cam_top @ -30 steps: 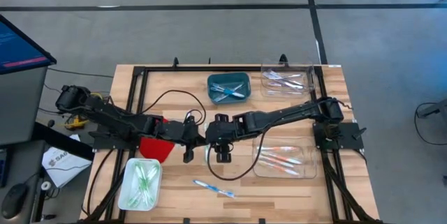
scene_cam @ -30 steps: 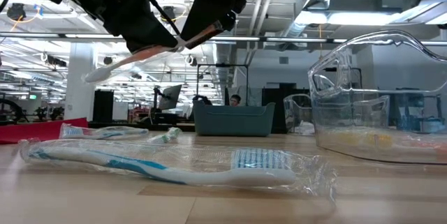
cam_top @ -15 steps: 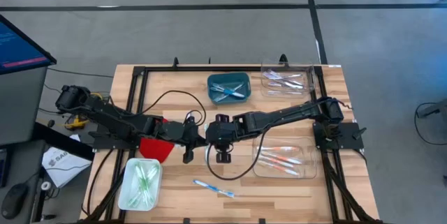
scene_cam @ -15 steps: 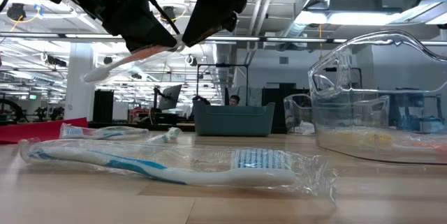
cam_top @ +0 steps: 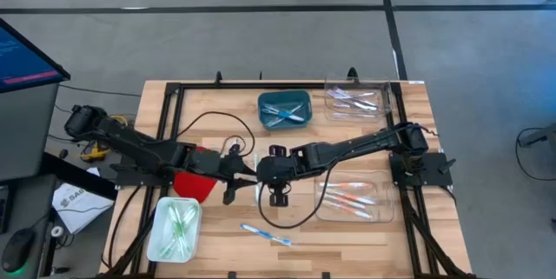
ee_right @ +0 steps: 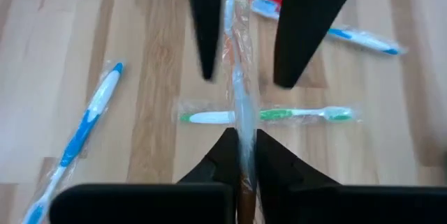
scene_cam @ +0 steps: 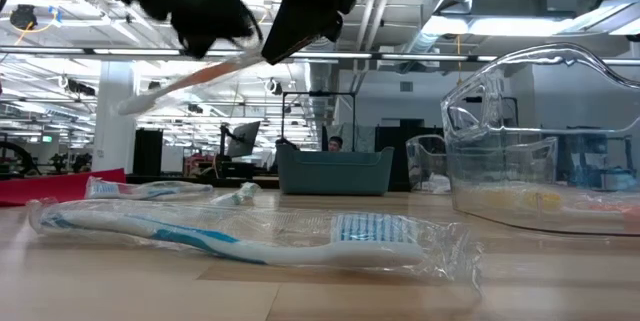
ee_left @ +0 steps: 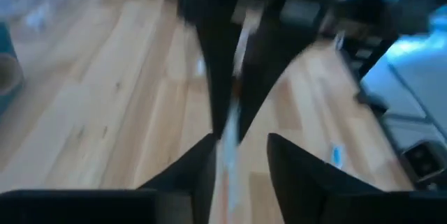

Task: Pick & Place Toothbrushes
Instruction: Put the orange toothbrush into the bottom transparent bin

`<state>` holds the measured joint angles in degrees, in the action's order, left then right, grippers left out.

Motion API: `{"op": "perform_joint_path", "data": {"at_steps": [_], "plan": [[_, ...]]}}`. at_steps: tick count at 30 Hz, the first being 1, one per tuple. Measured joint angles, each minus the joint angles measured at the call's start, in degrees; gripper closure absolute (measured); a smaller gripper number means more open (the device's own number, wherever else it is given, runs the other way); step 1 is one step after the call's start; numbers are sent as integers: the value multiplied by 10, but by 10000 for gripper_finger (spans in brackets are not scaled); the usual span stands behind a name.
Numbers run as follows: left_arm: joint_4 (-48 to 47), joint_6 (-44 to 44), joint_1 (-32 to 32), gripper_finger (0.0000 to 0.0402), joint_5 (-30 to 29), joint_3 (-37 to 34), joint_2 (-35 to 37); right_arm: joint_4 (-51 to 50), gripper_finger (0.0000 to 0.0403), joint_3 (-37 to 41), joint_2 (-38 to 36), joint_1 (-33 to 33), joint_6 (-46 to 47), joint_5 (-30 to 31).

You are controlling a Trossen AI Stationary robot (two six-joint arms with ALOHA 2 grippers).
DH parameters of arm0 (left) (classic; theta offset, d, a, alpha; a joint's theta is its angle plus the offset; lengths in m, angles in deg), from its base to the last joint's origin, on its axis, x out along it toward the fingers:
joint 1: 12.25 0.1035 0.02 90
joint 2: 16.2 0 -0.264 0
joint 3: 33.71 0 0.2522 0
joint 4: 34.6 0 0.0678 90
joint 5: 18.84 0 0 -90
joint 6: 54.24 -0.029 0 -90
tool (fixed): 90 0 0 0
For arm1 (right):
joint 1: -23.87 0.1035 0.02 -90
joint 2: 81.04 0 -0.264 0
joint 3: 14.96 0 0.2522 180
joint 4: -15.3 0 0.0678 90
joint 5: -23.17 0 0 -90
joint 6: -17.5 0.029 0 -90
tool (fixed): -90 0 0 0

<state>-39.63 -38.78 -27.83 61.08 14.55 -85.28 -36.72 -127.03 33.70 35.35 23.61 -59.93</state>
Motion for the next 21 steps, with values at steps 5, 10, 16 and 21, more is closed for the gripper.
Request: {"op": "perform_joint_path", "data": {"at_steps": [5,10,16,21], "plan": [[20,-36,-29,237,-14,0,56,15,387,0,-1,14,0,48],[21,-65,-68,207,-19,0,101,3,387,2,-26,40,6,119],[34,-81,-100,195,-22,0,118,-1,387,62,-110,82,57,207],[53,-89,-119,198,-27,0,113,-1,387,176,-221,125,136,279]]}}
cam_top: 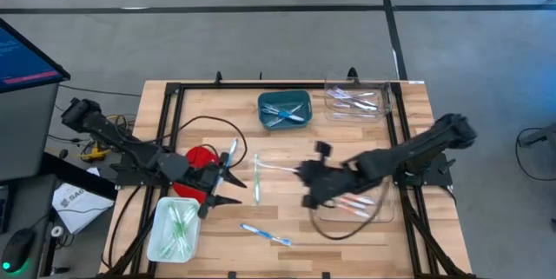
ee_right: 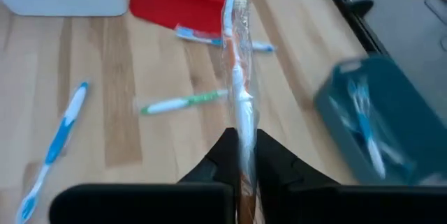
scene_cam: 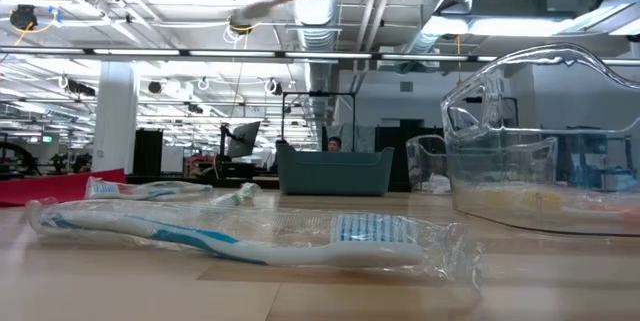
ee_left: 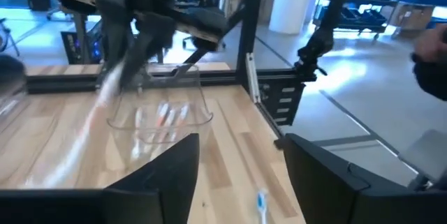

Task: Pick & Place Toothbrushes
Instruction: Put the orange toothbrush into the bottom transparent bin

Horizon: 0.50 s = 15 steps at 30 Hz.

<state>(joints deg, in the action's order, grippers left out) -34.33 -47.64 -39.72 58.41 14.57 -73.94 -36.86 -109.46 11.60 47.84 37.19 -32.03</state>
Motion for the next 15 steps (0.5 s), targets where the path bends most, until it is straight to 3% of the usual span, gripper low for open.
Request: {"op": "perform_joint_path", "data": {"at_steps": [8,12,15], "plan": [[45,1,-21,204,-2,0,-29,-2,387,177,-160,133,185,69],[62,12,-24,202,-16,0,-51,-24,387,233,-193,227,313,124],[77,25,-24,202,-24,0,-72,-78,387,246,-185,286,428,133]]}}
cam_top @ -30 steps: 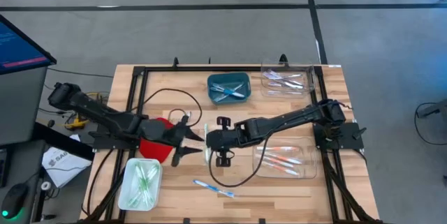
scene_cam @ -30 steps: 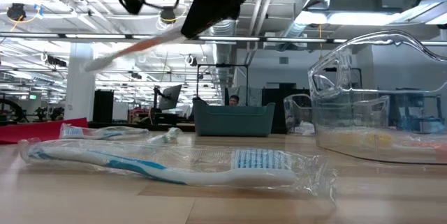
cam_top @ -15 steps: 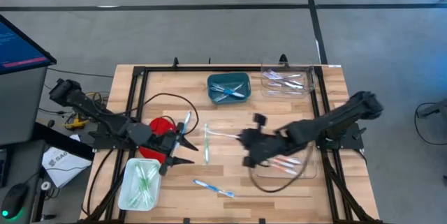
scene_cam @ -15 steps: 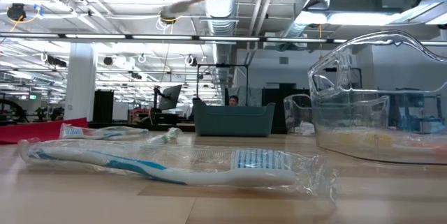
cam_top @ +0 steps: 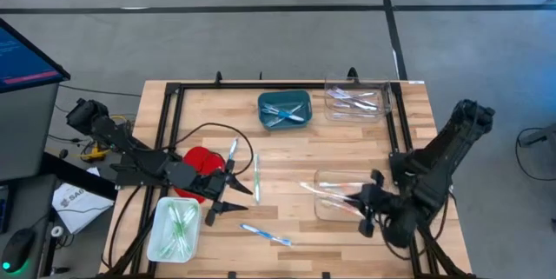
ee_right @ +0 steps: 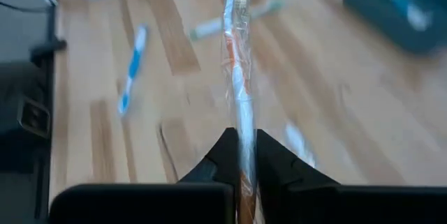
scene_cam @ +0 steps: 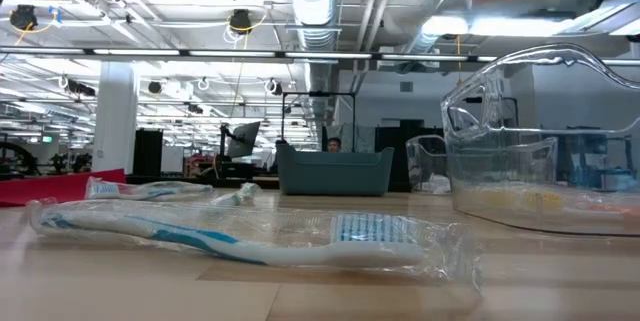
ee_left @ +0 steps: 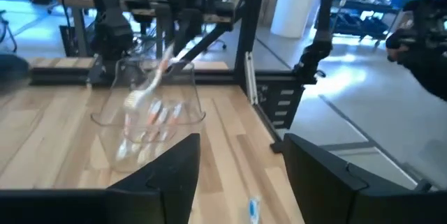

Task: Pick & Place Toothbrushes
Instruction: Put the orange toothbrush into the bottom transparent bin

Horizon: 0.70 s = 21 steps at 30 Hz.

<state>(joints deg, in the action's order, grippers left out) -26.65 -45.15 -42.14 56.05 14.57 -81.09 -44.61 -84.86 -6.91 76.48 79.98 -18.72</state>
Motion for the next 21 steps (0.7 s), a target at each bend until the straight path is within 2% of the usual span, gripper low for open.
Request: {"op": "perform_joint_path", "data": {"at_steps": [6,13,17,21], "plan": [[42,18,-3,202,-1,0,-39,-89,387,0,67,61,188,-41],[64,19,-9,205,-1,0,-50,-142,387,0,115,98,327,-44],[64,18,-13,205,-1,0,-50,-168,387,0,128,103,383,-78],[65,17,-13,203,-1,0,-50,-175,387,0,135,91,382,-113]]}}
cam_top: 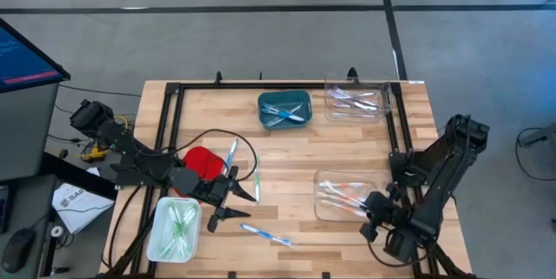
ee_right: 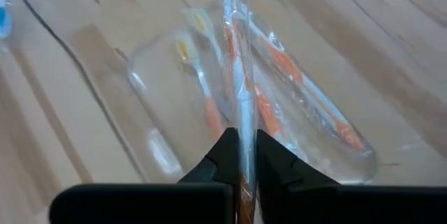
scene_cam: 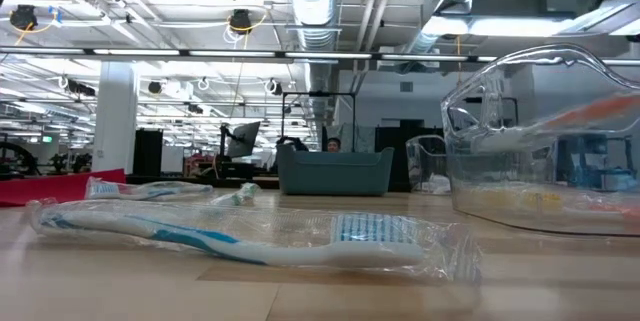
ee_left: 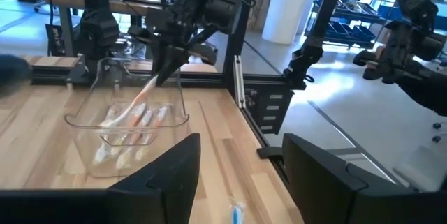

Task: Pick & Place Toothbrushes
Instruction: Put the orange toothbrush into the bottom transparent bin

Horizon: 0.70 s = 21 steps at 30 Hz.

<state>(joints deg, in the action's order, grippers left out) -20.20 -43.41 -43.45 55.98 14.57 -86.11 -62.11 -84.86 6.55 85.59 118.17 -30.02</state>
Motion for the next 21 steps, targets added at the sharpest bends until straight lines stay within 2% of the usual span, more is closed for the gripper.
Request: {"op": "perform_joint_path", "data": {"at_steps": [5,14,21], "plan": [[2,0,0,206,0,0,0,-8,387,0,-7,-31,-52,-28],[7,1,-1,204,0,0,0,-1,387,0,-12,-109,-149,-142],[13,1,-17,206,0,0,0,-2,387,0,-12,-149,-188,-185]]}}
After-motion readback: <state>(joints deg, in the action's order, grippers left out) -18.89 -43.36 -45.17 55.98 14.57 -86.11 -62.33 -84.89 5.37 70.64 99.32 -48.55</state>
